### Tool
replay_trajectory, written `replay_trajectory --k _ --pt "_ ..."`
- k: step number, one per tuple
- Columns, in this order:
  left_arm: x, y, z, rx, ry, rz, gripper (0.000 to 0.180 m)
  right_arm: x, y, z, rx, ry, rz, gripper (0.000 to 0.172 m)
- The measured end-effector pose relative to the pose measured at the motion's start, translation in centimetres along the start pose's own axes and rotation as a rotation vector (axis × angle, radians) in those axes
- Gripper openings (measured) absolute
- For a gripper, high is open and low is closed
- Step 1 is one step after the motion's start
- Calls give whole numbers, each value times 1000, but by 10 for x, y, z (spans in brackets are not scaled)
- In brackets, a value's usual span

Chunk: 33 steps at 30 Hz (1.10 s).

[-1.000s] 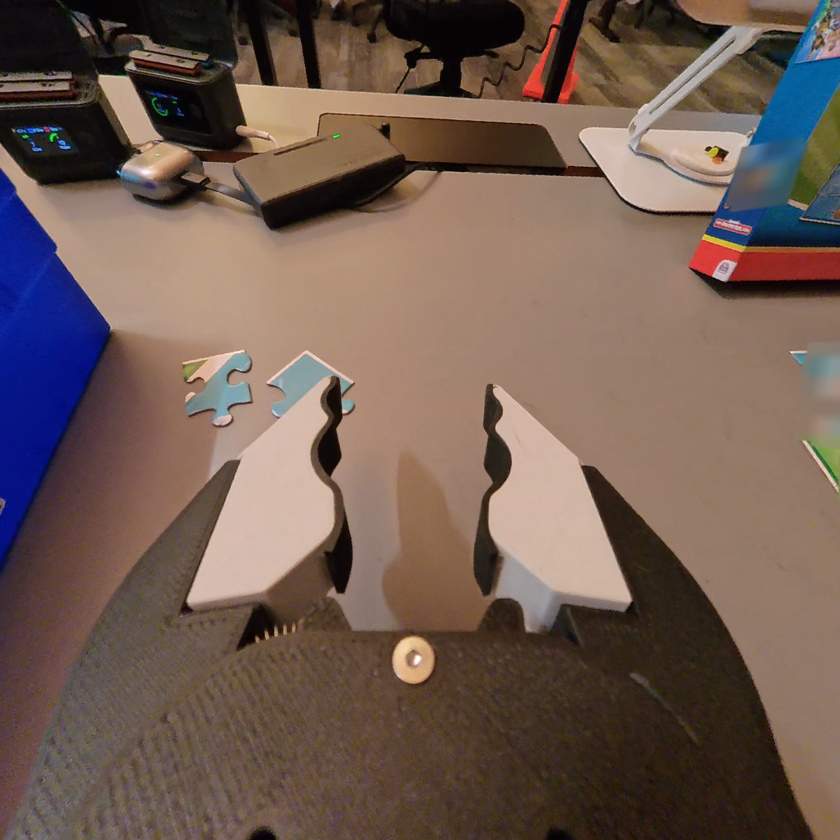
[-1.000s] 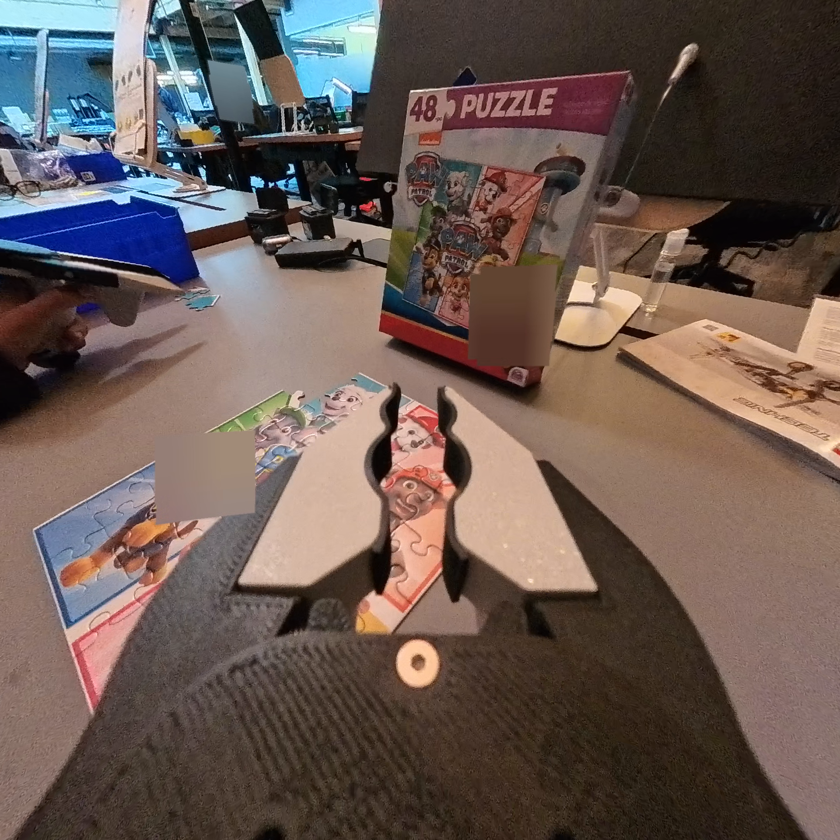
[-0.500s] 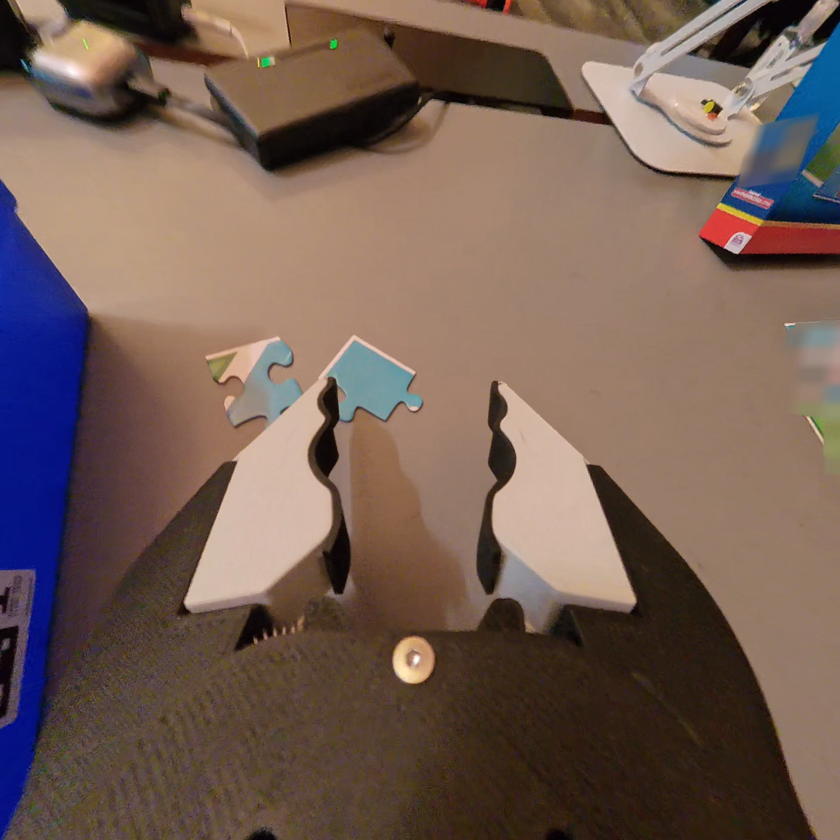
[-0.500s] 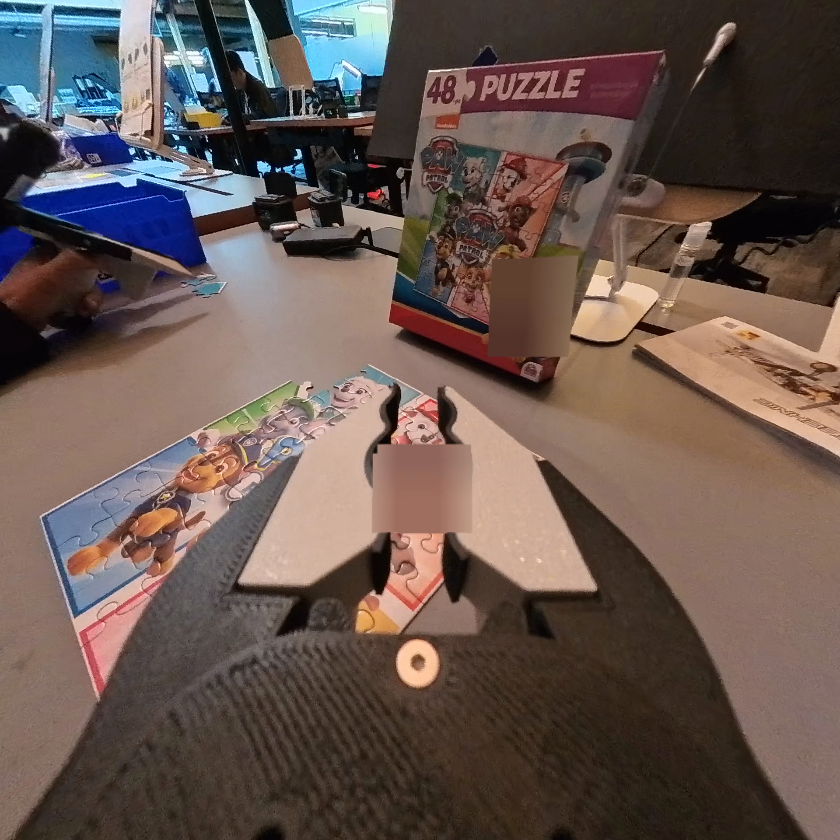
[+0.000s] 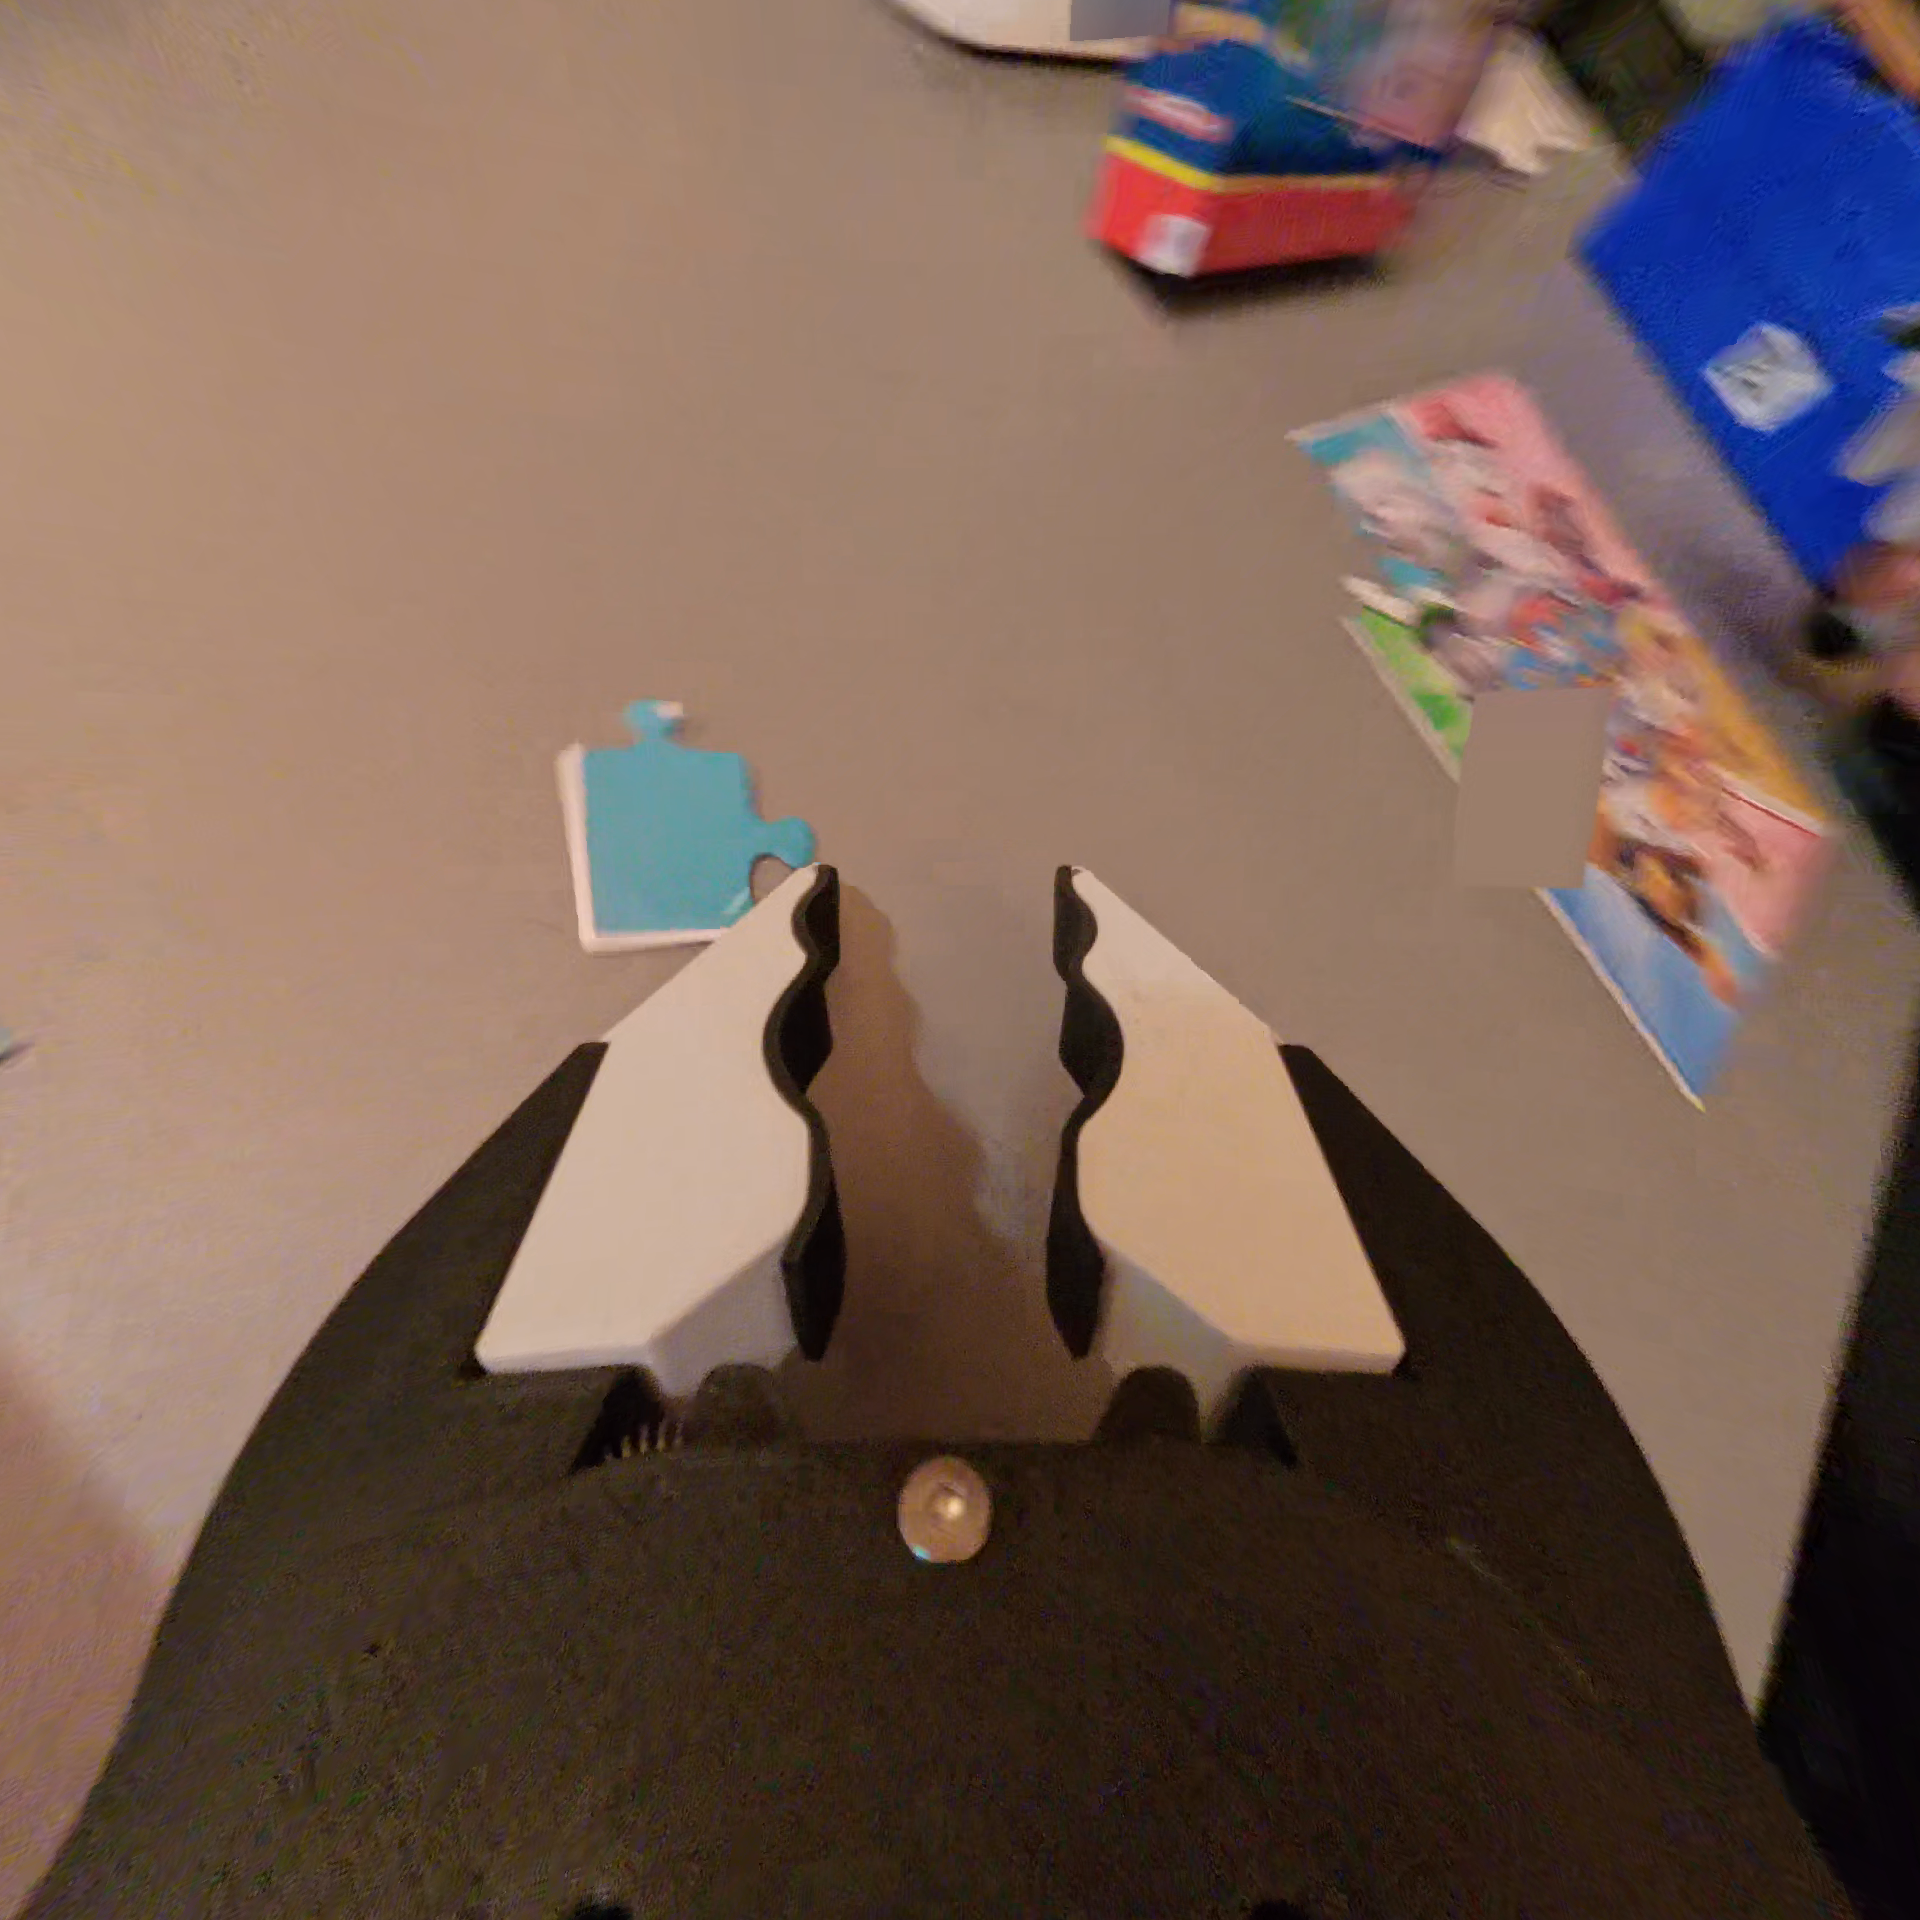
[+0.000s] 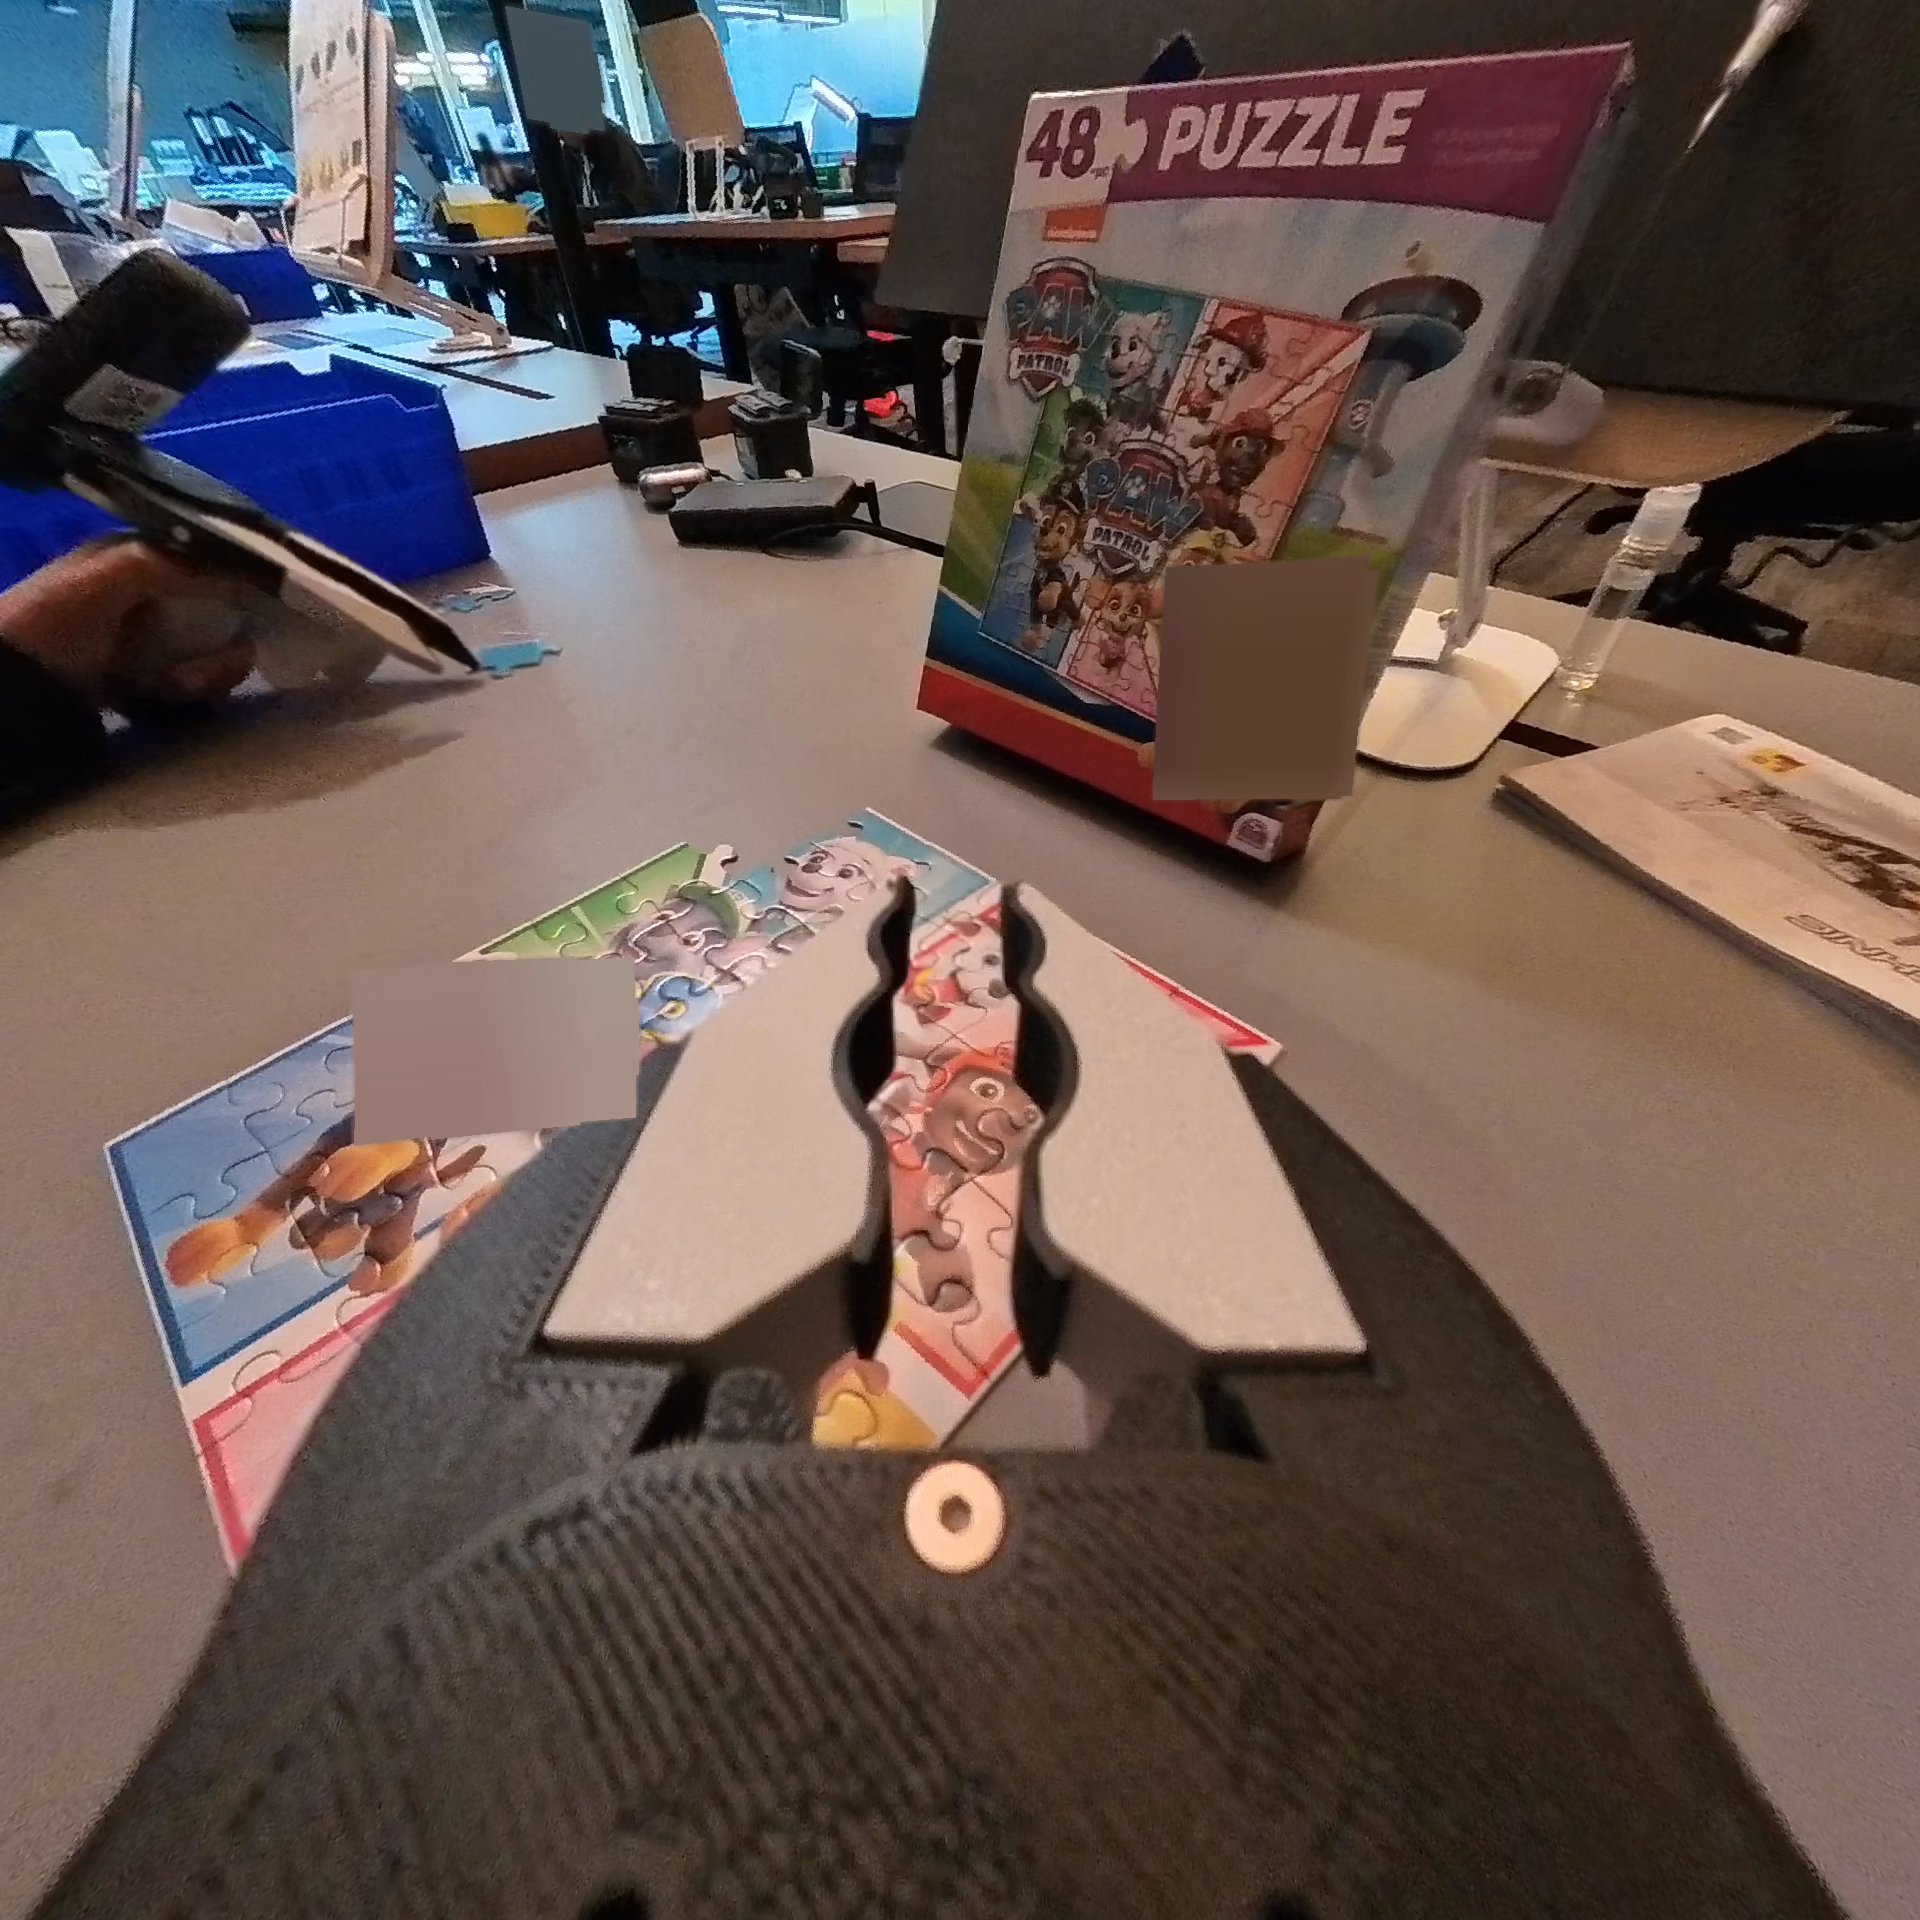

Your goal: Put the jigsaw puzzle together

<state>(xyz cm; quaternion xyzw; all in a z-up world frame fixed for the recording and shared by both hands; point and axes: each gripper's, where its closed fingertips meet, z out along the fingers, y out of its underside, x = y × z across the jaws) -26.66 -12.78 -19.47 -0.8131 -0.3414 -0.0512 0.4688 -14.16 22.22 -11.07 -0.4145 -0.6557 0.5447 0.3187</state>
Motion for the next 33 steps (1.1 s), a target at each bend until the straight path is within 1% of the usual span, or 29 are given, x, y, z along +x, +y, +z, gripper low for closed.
replay_trajectory --k 1,2,4,6,7,9,13,16,18,23,25,28,30,33 --pt "9 -1 3 1 31 36 39 1 1 0 -5 5 -6 16" --pt "10 -4 3 13 7 66 38 1 1 0 -7 10 -10 16" --pt "1 -12 0 57 -85 110 36 2 0 -1 -5 14 -11 15" --pt "-14 -17 -8 91 -185 121 37 3 0 -1 -2 13 -7 15" --pt "-19 -17 -11 98 -217 113 41 3 -1 -1 1 12 -5 15" --pt "-20 -18 -12 107 -216 93 52 2 -1 -1 1 7 0 16" --pt "-20 -12 -5 54 -208 94 66 0 0 0 -5 0 -3 16" --pt "-26 -4 2 -18 -250 91 75 -2 1 1 -10 -3 -8 16" --pt "-29 0 5 -60 -287 115 76 -2 1 1 -9 -5 -10 16" --pt "-32 3 7 -92 -356 171 72 -2 0 1 -8 -3 -9 16" --pt "-28 3 8 -96 -345 196 57 -2 1 1 -8 -4 -8 16" --pt "-25 4 9 -102 -341 219 46 -1 1 1 -12 -1 -11 16" --pt "-23 5 10 -105 -335 231 41 -1 2 1 -16 4 -16 16" --pt "-22 5 10 -106 -336 240 39 0 2 1 -16 7 -20 16"
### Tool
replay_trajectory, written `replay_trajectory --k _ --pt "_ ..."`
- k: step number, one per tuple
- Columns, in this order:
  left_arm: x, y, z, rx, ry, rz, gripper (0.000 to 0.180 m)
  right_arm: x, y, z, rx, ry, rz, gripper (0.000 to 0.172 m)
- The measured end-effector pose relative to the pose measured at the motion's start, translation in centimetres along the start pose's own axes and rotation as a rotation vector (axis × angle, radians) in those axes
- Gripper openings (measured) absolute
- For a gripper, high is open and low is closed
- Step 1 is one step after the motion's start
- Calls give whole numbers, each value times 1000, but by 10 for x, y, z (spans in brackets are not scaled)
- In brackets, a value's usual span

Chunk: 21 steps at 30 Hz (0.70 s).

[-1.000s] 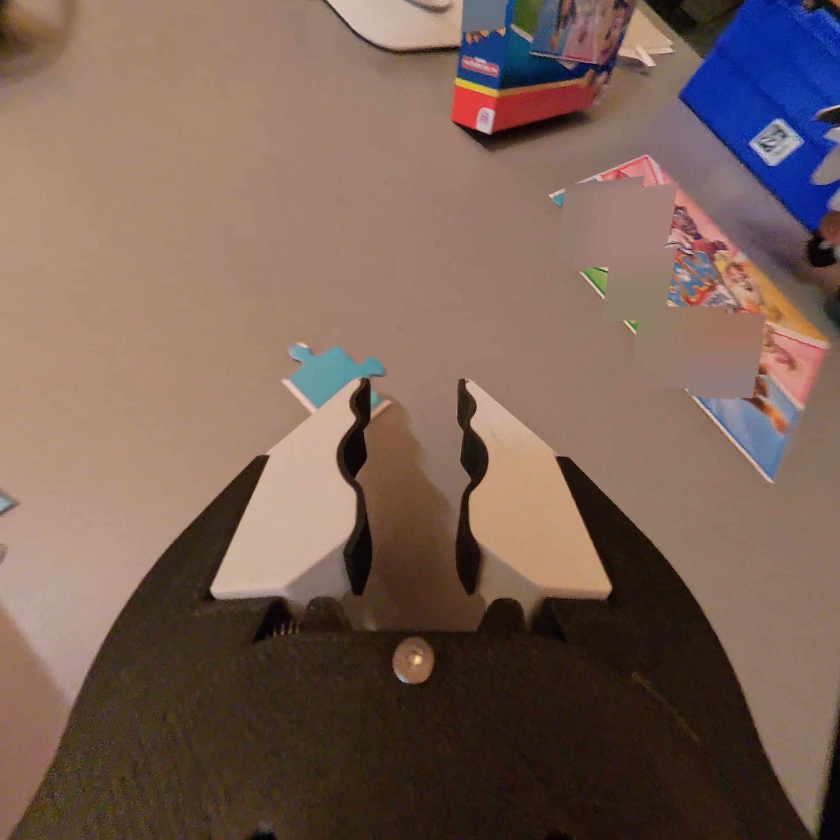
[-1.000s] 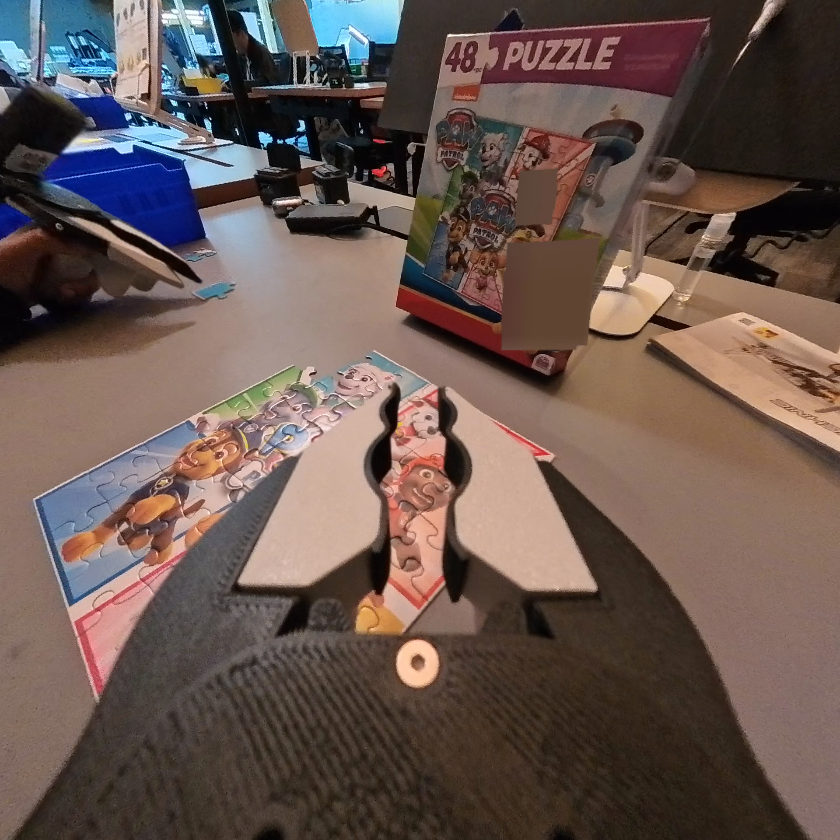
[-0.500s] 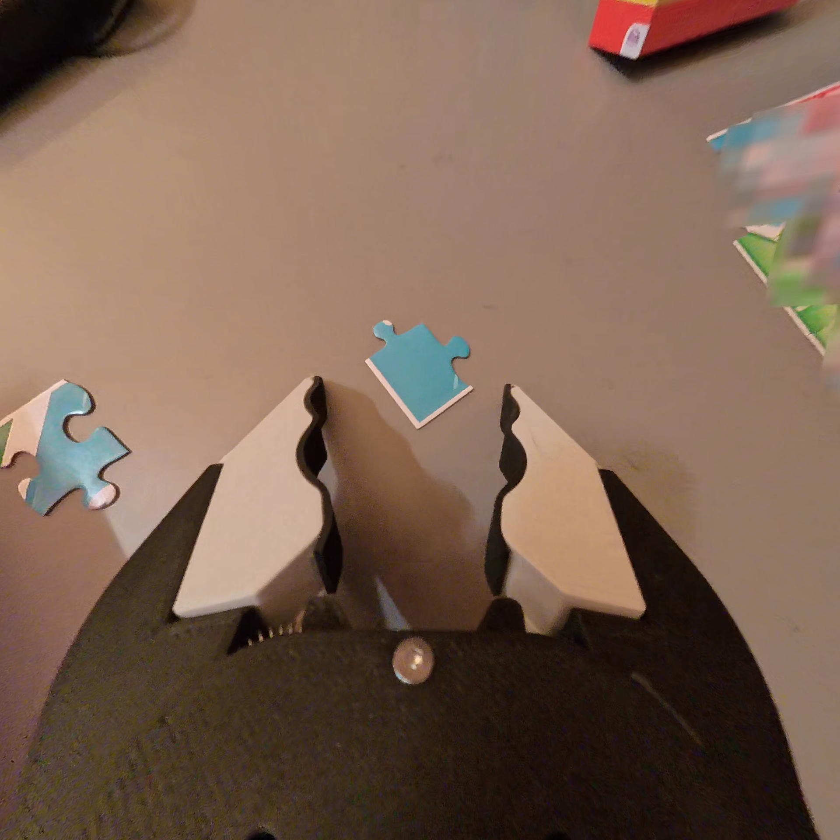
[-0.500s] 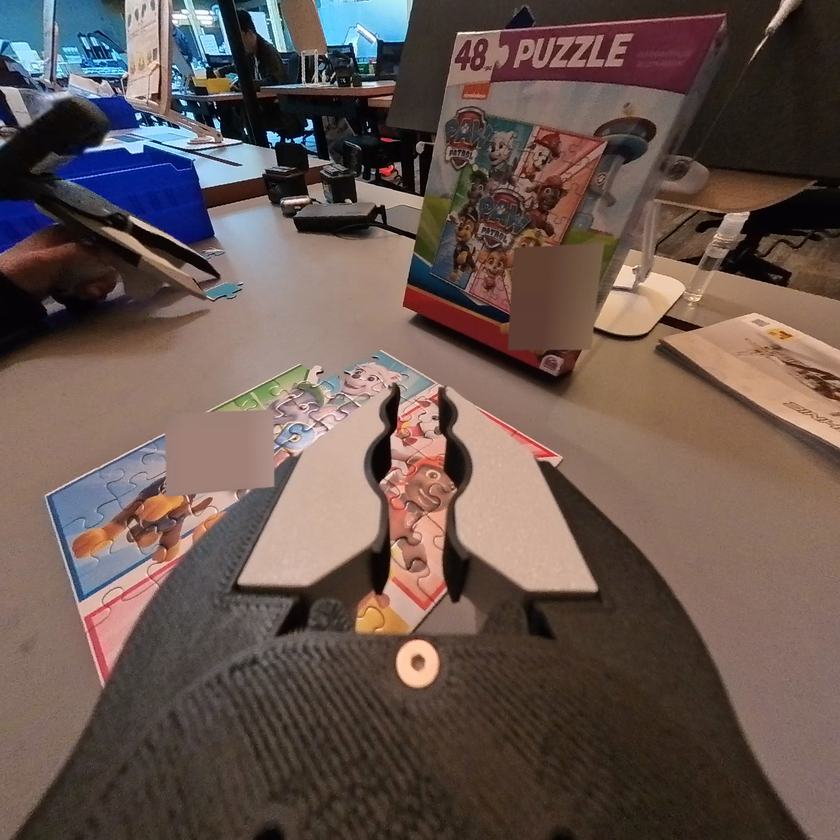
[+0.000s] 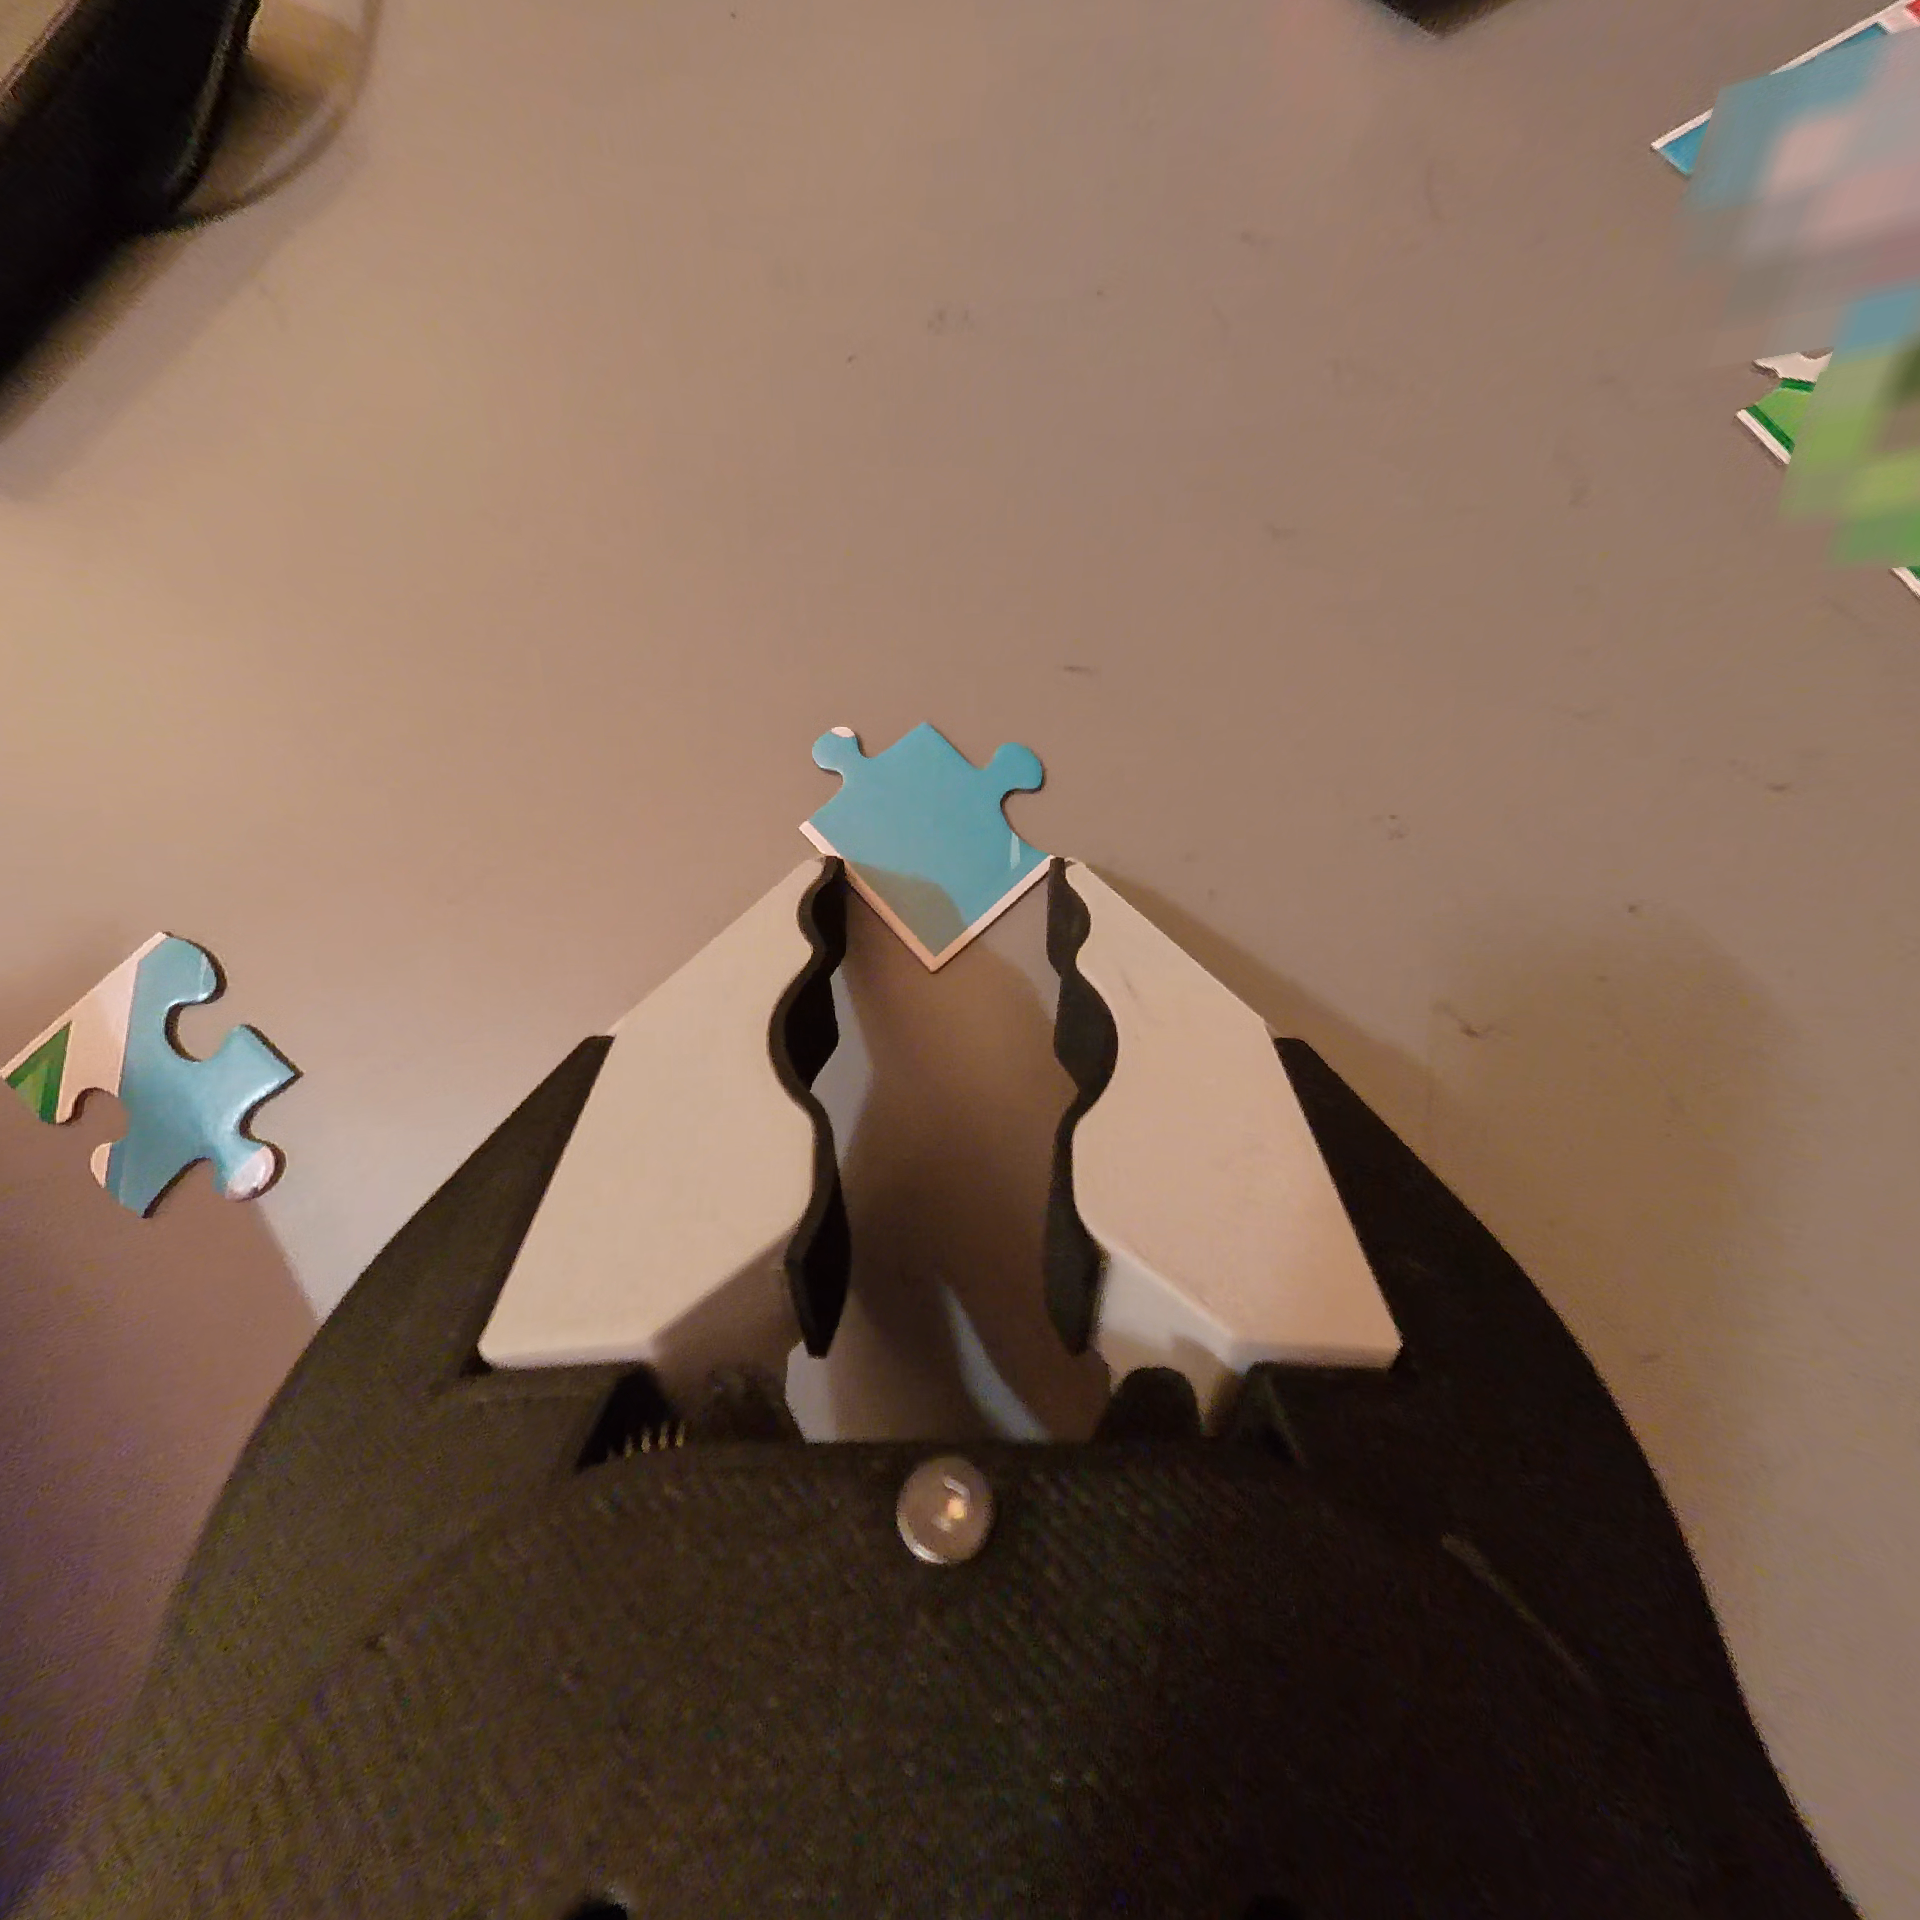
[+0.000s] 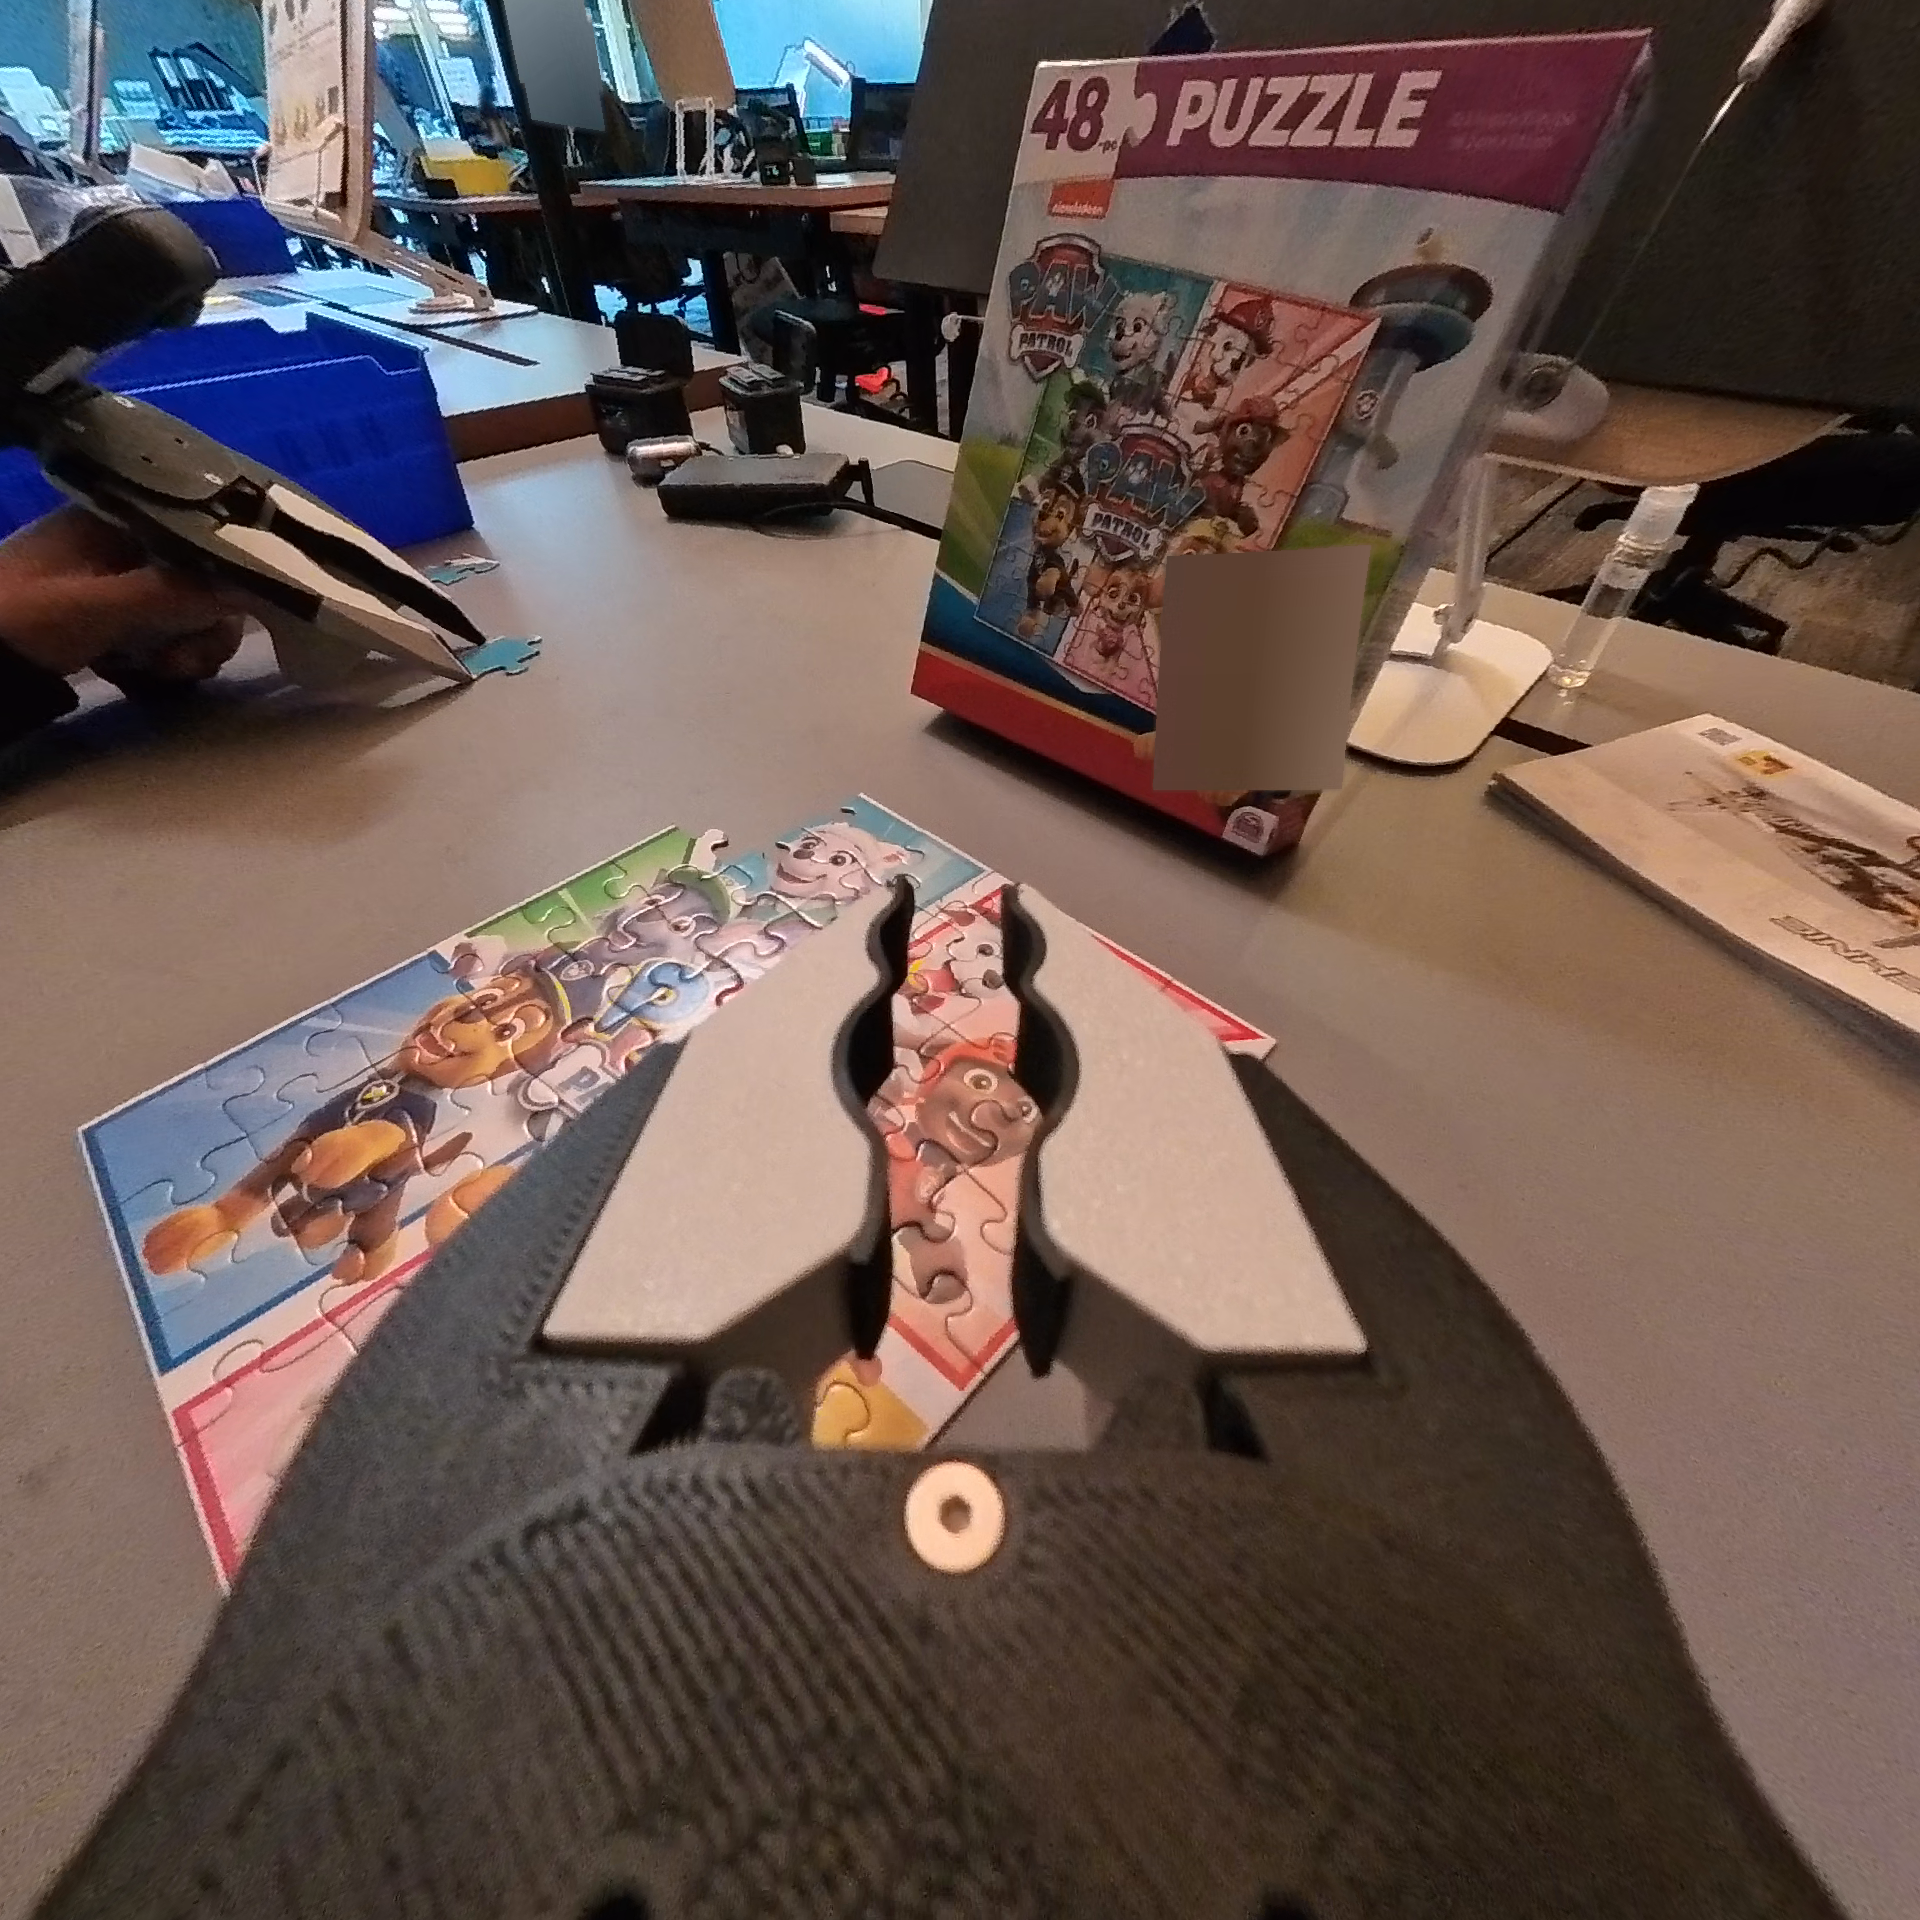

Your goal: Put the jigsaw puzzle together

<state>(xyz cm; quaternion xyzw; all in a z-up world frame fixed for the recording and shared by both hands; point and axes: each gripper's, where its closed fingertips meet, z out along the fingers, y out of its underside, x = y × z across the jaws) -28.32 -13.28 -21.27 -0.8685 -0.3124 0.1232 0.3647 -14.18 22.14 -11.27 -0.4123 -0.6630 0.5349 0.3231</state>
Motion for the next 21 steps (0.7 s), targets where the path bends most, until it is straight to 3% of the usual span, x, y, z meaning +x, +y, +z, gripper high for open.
replay_trajectory --k 3,6,8,14,16,21 --pt "-2 0 0 4 -16 3 42 0 0 0 1 0 1 16" --pt "-11 -1 1 -1 -101 0 69 0 0 0 2 -2 2 16" --pt "-10 -4 3 1 -123 12 74 -1 0 0 -1 -5 2 16" --pt "4 -7 9 -8 -50 0 60 -1 1 1 -6 -3 -6 16" --pt "6 -8 9 -3 -46 7 41 -1 1 1 -4 -2 -5 16" --pt "8 -8 8 1 -46 23 36 -1 -1 -1 3 -1 -4 16"
